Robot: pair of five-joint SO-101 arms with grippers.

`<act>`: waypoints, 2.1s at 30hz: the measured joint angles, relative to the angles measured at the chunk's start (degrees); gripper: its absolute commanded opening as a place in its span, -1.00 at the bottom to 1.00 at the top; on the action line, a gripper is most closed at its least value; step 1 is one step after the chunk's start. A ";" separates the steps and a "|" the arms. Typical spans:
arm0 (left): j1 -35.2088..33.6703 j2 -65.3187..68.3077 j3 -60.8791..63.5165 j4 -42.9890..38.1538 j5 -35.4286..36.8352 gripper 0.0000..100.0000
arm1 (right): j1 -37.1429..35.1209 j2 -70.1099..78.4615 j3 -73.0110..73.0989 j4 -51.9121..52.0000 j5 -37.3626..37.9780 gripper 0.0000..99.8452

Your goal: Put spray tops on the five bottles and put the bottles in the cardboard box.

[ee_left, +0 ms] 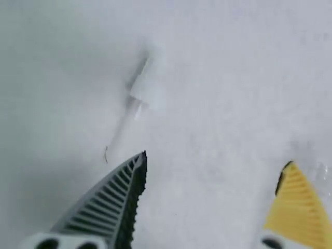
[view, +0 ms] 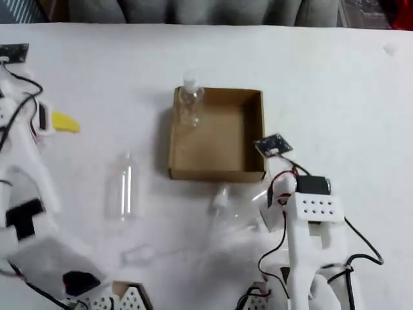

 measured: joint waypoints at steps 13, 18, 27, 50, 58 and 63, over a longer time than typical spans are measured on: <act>-0.79 35.16 -35.96 3.25 -5.10 -0.28 | 0.00 0.00 4.22 -4.92 0.00 -0.97; -2.11 46.07 -47.21 3.25 -5.10 -0.28 | 0.00 0.00 4.22 -4.92 0.00 -0.97; -2.20 57.85 -62.24 7.30 -4.92 -0.89 | 0.00 0.00 4.22 -4.92 0.00 -0.97; 0.35 42.46 -54.24 20.13 3.52 -0.96 | 0.53 -0.09 6.68 -6.59 0.00 -0.97; 11.96 15.03 -20.04 20.13 4.40 -0.96 | 0.53 -0.09 6.68 -7.03 0.00 -0.97; 22.77 1.14 -2.20 20.13 11.16 -0.96 | 0.53 -0.09 6.68 -8.09 0.00 -0.97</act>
